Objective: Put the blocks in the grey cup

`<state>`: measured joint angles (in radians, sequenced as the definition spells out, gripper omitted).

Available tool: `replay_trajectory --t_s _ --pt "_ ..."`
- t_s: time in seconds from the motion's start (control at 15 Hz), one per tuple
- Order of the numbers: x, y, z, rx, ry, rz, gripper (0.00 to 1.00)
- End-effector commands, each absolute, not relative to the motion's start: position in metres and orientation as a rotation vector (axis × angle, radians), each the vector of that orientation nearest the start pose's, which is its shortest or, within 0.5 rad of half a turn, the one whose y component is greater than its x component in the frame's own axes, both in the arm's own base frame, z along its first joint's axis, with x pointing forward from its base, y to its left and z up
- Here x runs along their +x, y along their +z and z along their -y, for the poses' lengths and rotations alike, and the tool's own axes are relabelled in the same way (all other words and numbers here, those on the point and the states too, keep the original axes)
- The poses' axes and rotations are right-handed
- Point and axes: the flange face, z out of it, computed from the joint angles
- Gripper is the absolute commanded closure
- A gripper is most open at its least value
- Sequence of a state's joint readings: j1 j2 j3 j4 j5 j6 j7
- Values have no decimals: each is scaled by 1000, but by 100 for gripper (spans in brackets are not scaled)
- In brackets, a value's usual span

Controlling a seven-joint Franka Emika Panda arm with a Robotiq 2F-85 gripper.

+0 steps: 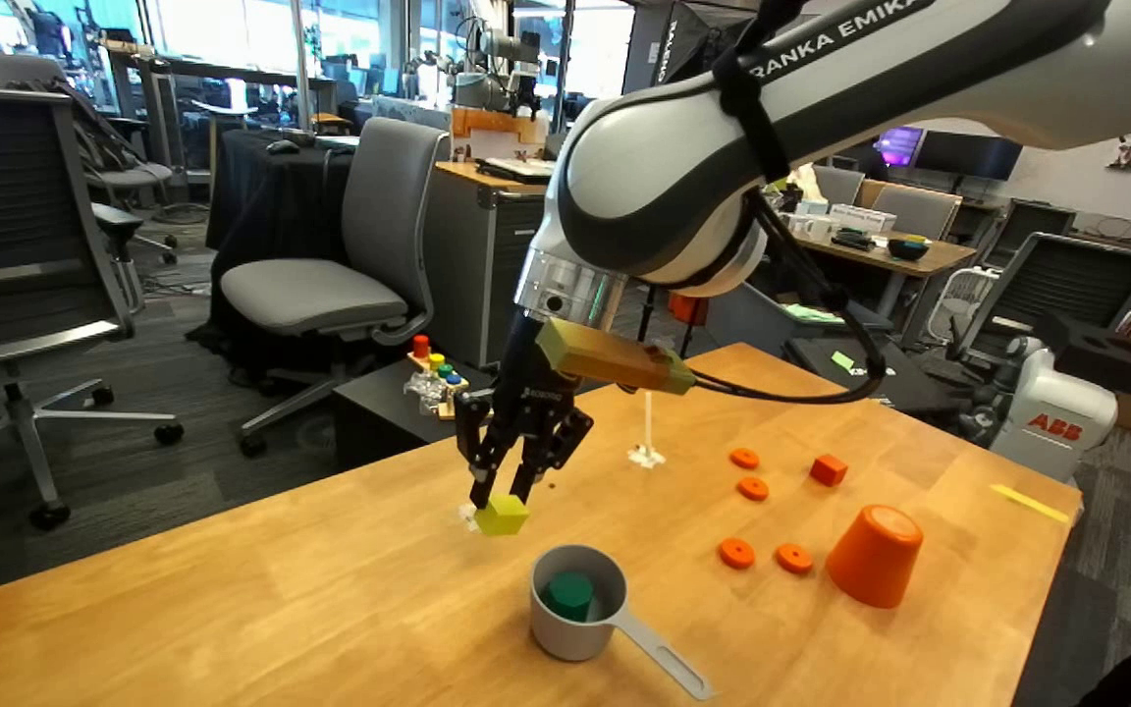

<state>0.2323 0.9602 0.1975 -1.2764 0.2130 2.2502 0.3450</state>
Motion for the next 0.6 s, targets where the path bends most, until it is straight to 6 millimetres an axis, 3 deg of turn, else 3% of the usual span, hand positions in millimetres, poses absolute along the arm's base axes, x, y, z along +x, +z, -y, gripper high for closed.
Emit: replay_trajectory --t_s 0.0,0.2,0.53 --pt "665 182 -285 -2808 179 -217 86" --pt "645 184 -283 -2840 181 -219 86" --pt "622 217 -290 -2899 63 -179 86"
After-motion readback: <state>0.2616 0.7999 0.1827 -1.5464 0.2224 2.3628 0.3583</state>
